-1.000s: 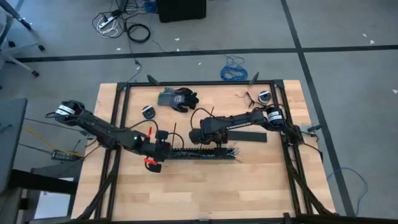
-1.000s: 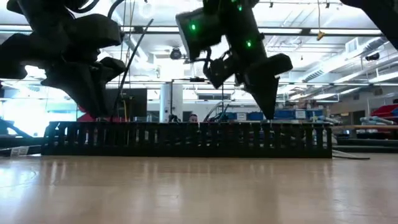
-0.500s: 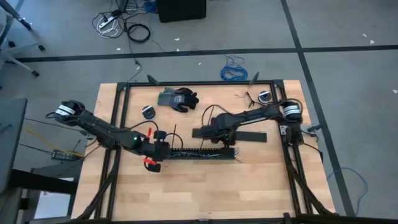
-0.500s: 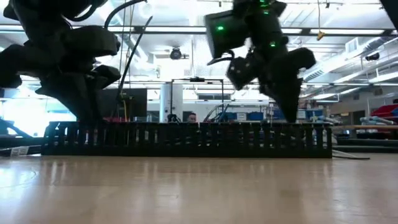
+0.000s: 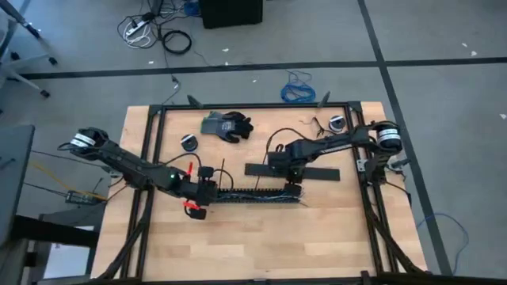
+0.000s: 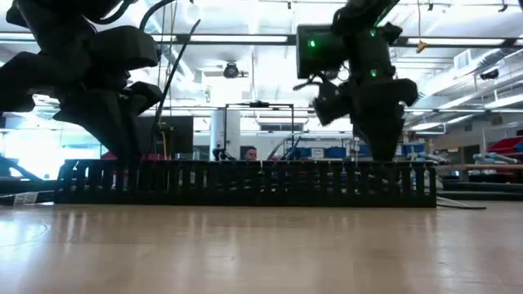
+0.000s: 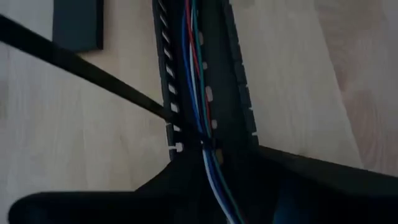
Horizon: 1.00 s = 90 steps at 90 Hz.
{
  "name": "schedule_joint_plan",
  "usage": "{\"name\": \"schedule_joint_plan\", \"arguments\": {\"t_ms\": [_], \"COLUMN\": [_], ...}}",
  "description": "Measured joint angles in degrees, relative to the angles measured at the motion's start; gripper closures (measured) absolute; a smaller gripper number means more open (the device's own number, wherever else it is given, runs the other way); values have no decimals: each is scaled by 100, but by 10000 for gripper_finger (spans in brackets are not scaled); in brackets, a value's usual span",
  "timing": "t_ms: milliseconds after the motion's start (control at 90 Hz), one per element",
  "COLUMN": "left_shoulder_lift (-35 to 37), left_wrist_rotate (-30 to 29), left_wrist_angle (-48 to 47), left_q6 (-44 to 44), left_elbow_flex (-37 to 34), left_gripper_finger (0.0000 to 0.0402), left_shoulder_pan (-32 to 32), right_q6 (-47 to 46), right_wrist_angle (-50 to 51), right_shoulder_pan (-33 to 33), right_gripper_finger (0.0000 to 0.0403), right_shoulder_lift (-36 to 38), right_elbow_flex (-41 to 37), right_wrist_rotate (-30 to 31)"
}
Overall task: Ziptie cables
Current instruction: Put the cable wires in the black cable duct
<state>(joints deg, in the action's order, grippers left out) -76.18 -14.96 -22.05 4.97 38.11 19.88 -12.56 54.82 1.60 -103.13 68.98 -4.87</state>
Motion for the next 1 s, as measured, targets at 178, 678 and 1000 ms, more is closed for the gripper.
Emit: {"name": "schedule_joint_plan", "arguments": {"t_ms": [178,678,1000], "left_shoulder_lift": [0,0,0], "left_wrist_rotate": [-3,-66,-87], "left_wrist_angle": [-1,1,-4], "left_q6": [-31,-42,-42], "left_elbow_flex": [0,0,0], "left_gripper_finger": [316,316,316], "left_shoulder_pan": [0,0,0], "right_q6": [-163,-735,-1038], "right_wrist_angle": [191,493,150], "right_shoulder_pan": [-24,-581,-731], "right_gripper_finger": [403,403,402], "right_shoulder_lift": [85,129,930], "right_elbow_flex": [-10,-10,10], "right_wrist_rotate": [-703,-1116,342]}}
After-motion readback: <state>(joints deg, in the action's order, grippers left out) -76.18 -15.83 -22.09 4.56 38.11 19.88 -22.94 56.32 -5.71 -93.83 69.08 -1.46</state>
